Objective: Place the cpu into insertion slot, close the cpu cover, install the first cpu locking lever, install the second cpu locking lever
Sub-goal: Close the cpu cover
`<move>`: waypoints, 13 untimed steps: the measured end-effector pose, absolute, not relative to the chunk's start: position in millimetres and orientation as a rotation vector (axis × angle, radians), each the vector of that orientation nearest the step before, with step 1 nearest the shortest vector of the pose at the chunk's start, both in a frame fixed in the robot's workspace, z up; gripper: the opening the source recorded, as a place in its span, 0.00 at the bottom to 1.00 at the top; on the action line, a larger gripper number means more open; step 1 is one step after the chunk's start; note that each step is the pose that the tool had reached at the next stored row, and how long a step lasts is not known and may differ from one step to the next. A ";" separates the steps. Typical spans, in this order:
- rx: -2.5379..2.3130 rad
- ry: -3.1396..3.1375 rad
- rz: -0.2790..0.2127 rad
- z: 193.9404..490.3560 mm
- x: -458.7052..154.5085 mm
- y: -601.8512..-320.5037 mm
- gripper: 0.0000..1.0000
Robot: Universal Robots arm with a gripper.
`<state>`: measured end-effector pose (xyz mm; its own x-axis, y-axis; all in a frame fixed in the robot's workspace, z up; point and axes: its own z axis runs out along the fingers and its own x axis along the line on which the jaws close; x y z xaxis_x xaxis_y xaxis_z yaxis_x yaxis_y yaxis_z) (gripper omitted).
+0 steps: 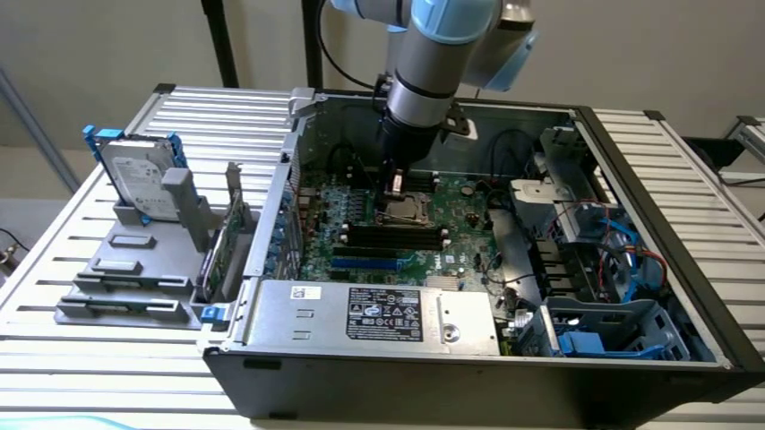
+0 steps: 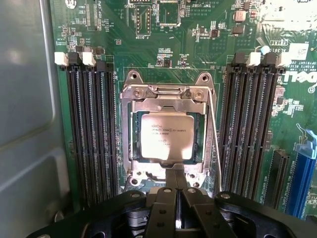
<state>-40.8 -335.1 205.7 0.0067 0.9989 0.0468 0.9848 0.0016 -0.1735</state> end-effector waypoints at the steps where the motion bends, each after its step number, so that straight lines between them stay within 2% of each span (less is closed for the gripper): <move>1: -2.111 -2.106 0.134 204.8 -41.1 -335.1 0.11; 7: -2.111 -2.106 0.135 202.4 -41.9 -335.2 0.11; 13: -2.110 -2.105 0.134 215.8 -47.0 -335.7 0.11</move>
<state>-47.0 -335.7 215.8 0.0066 0.9988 0.0478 0.9848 0.0018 -0.1738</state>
